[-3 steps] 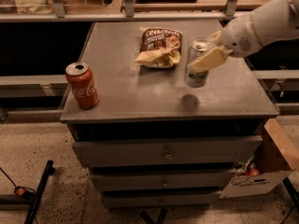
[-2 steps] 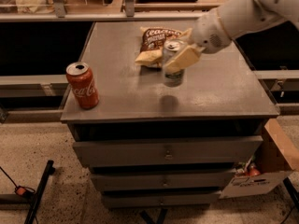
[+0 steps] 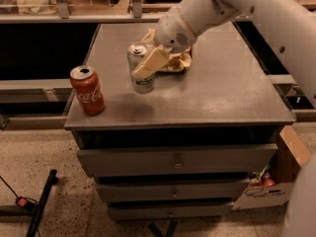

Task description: Move 7up can near coke can

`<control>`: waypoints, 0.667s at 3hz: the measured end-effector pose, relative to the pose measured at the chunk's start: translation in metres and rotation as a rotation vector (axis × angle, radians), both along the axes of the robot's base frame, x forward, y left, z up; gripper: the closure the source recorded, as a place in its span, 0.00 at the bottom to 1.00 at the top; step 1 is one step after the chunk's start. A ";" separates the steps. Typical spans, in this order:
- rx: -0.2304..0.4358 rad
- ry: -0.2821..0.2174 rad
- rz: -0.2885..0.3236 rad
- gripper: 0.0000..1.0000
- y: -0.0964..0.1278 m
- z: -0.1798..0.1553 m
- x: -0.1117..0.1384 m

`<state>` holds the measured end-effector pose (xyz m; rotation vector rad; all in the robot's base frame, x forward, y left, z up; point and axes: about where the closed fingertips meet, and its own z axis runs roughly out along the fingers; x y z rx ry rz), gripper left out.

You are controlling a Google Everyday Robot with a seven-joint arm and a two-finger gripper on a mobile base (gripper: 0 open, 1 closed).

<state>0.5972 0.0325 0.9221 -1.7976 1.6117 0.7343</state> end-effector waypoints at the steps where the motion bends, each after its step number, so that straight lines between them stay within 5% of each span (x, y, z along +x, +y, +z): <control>1: 0.012 0.007 0.083 0.86 0.028 -0.002 -0.005; 2: 0.011 -0.002 0.128 0.63 0.043 -0.009 -0.009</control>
Offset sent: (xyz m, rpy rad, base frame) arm -0.0135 0.0546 -0.0172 0.0062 -0.0157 0.1765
